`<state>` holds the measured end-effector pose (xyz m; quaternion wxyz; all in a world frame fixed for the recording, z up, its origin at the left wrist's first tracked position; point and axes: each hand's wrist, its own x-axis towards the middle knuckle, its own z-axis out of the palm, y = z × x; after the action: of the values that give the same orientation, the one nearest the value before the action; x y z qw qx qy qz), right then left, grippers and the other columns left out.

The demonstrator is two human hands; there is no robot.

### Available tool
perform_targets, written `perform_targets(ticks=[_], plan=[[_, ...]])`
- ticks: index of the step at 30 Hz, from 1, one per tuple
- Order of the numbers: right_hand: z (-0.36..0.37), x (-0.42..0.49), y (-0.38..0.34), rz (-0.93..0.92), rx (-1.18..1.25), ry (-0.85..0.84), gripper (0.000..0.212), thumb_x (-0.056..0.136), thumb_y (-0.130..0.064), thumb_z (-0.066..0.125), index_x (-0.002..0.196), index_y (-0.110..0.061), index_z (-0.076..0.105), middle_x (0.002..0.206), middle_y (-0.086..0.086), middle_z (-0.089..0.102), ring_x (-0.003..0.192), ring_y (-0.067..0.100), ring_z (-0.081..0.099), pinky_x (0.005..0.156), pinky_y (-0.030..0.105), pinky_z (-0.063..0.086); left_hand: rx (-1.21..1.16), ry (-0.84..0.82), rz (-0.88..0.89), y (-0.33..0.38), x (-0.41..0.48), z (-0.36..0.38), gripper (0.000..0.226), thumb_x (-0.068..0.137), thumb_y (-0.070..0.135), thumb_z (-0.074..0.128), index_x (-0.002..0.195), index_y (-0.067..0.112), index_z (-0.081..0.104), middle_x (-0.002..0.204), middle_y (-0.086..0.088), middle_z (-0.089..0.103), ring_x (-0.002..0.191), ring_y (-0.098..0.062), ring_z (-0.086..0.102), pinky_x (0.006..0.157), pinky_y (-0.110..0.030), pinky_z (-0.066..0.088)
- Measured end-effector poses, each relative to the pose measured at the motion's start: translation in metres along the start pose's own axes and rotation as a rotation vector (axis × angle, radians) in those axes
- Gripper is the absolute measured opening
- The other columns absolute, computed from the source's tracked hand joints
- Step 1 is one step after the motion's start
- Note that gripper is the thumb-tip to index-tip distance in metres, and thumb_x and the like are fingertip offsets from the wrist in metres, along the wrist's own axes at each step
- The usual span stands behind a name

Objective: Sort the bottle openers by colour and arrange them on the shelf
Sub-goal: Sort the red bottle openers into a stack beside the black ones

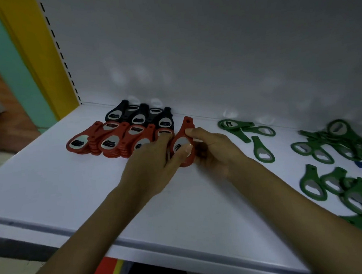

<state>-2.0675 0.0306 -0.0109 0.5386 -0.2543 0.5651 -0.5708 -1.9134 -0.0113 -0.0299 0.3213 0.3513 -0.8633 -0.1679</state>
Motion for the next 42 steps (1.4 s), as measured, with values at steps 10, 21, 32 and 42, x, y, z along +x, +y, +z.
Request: perform_targets(ticks=[10, 21, 32, 42], plan=[[0.014, 0.037, -0.006, 0.001, -0.39, 0.275, 0.039, 0.069, -0.027, 0.083, 0.093, -0.001, 0.066, 0.094, 0.015, 0.071, 0.085, 0.027, 0.07, 0.08, 0.04, 0.058, 0.383, -0.114, 0.229, -0.032, 0.006, -0.006, 0.082, 0.074, 0.073, 0.046, 0.117, 0.005, 0.062, 0.111, -0.008, 0.066, 0.102, -0.026, 0.06, 0.088, -0.038, 0.044], [0.015, 0.032, -0.017, 0.042, -0.698, 0.165, 0.031, 0.087, -0.031, 0.066, 0.083, -0.001, 0.063, 0.083, 0.016, 0.07, 0.068, 0.025, 0.069, 0.064, 0.033, 0.06, 0.334, -0.075, 0.211, -0.032, 0.007, 0.002, 0.056, 0.072, 0.04, 0.077, 0.109, -0.002, 0.065, 0.102, -0.014, 0.068, 0.097, -0.031, 0.061, 0.085, -0.043, 0.051], [0.019, 0.03, -0.017, -0.043, -0.872, 0.071, 0.024, 0.091, 0.0, 0.046, 0.102, 0.008, 0.065, 0.088, 0.027, 0.069, 0.076, 0.036, 0.069, 0.072, 0.04, 0.06, 0.28, -0.059, 0.137, -0.023, 0.007, -0.002, 0.057, 0.085, 0.052, 0.047, 0.109, 0.003, 0.063, 0.102, -0.01, 0.067, 0.096, -0.027, 0.059, 0.08, -0.037, 0.049], [0.017, 0.027, -0.004, -0.224, -1.246, 0.062, 0.025, 0.088, 0.001, 0.044, 0.101, 0.006, 0.066, 0.092, 0.02, 0.069, 0.082, 0.033, 0.066, 0.073, 0.038, 0.055, 0.278, -0.056, 0.116, -0.023, 0.005, 0.0, 0.037, 0.08, 0.024, 0.067, 0.107, 0.0, 0.063, 0.099, -0.013, 0.066, 0.094, -0.031, 0.058, 0.076, -0.034, 0.047]])
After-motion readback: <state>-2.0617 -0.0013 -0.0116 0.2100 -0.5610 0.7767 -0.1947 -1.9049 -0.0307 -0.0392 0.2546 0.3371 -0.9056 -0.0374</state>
